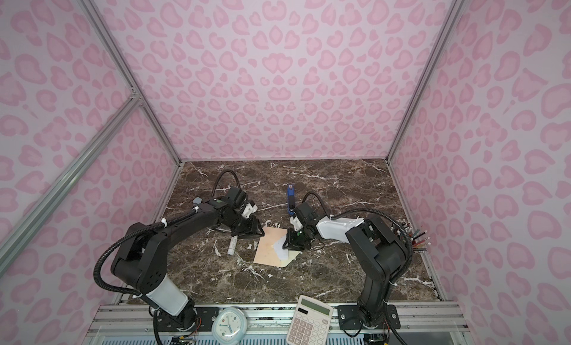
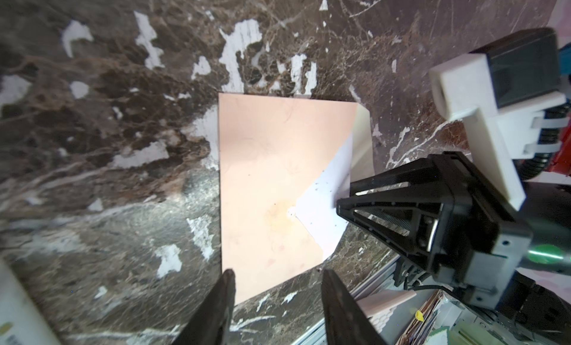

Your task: Place the letter into the envelope and seal it

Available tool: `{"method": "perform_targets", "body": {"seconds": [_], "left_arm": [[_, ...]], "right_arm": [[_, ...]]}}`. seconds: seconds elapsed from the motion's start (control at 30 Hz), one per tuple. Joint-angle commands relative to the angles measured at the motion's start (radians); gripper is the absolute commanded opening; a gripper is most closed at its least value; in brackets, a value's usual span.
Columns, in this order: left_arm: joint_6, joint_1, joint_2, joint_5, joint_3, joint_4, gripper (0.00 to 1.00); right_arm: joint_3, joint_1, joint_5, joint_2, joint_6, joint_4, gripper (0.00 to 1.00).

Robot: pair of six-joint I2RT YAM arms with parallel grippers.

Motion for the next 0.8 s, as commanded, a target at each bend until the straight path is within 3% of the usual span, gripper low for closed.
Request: {"method": "perform_targets", "body": {"seconds": [0.0,0.33,0.77], "left_arm": [[-0.001,0.011,-0.023,0.005,-0.025,-0.046,0.51],[-0.029,0.003,-0.056,0.066,-0.145,0.007,0.51],[-0.054,-0.019,-0.004,0.078,-0.171,0.087,0.5]], "right_arm": [[0.01,-0.003,0.049,-0.004,-0.019,-0.077,0.28],[0.02,-0.002,0.054,-0.035,-0.017,-0.149,0.31],[0.034,0.006,0.087,-0.051,-0.007,-0.222,0.33]]}}
